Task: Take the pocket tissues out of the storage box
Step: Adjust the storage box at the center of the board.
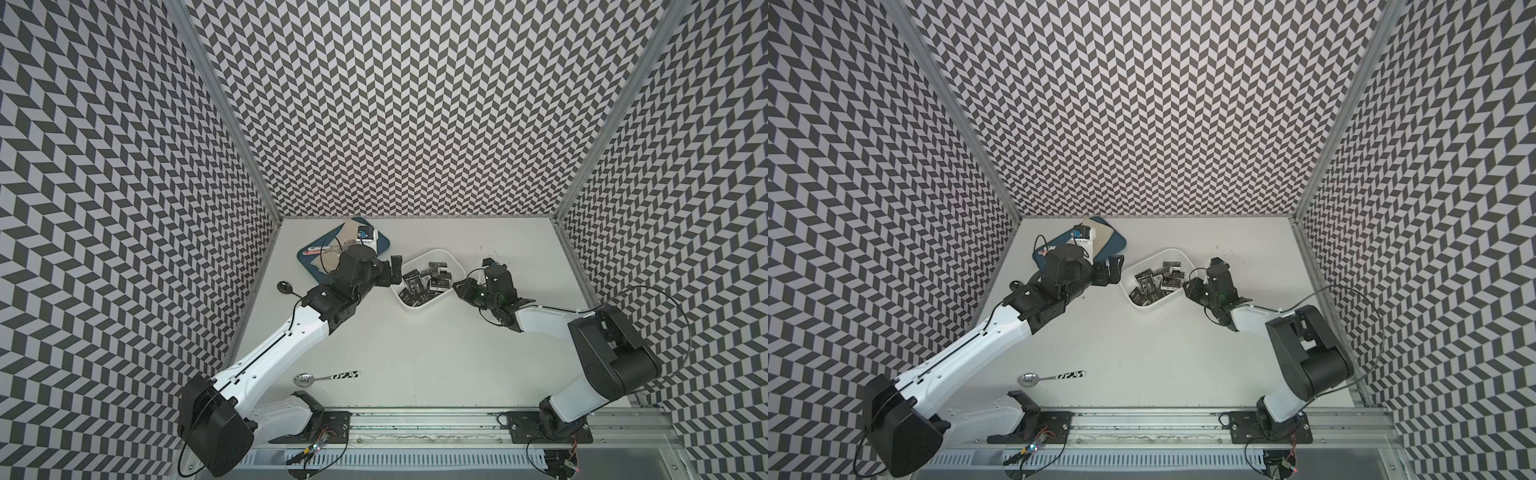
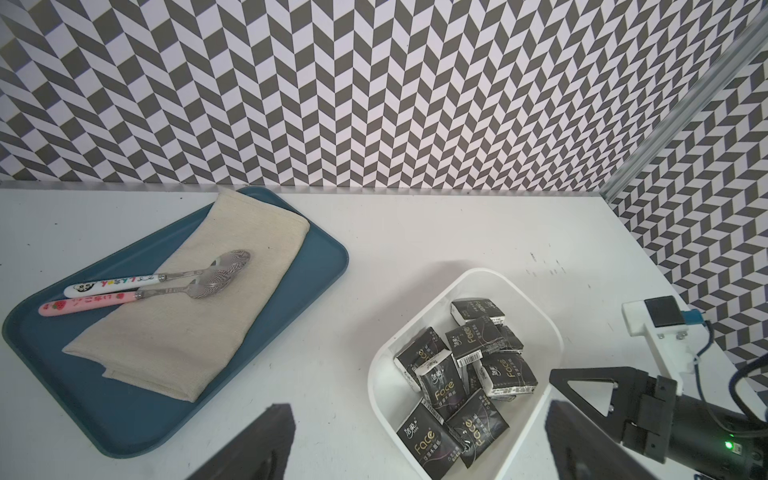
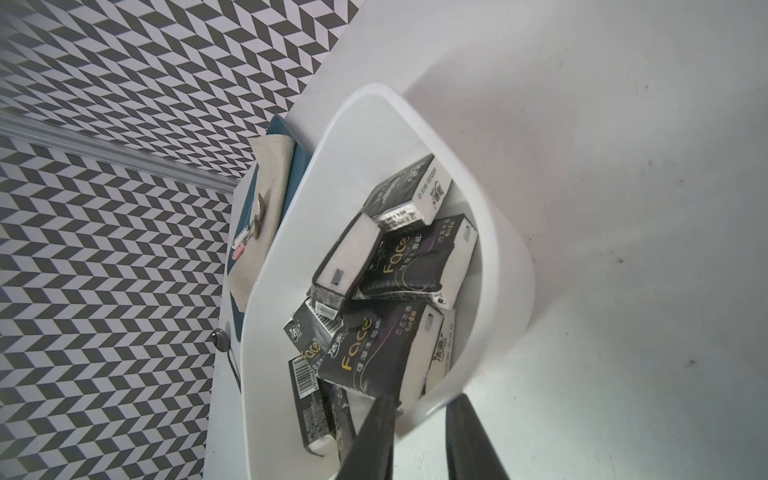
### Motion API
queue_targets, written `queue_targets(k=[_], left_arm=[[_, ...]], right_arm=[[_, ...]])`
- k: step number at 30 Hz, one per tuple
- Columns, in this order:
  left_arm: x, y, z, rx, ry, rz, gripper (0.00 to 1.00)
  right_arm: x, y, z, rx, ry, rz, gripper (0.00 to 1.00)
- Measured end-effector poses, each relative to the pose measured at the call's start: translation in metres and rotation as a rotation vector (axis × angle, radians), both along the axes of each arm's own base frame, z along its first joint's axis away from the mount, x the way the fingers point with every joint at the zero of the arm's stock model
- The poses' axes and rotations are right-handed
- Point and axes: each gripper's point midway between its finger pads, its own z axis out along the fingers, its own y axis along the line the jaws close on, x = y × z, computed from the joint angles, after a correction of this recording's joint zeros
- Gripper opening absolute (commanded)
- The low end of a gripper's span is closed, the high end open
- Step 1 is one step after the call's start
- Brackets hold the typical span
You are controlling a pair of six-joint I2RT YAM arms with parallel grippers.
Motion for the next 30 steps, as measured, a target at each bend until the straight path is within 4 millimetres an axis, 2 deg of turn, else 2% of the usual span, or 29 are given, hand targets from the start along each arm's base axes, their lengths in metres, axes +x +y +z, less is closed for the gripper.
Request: queue_targets(k=[14, 30], left_arm=[[0.0, 0.0, 0.001, -0.001, -0.001, -0.003, 0.99], [-0.003, 0.0, 0.006, -0.012, -0.01, -0.01, 0.99]], right_arm=[[0.035, 0.009, 0.002, -0.005, -0.018, -0.002, 0.21], [0.102, 0.004, 0.001, -0.045, -0.039, 0.022, 0.21]])
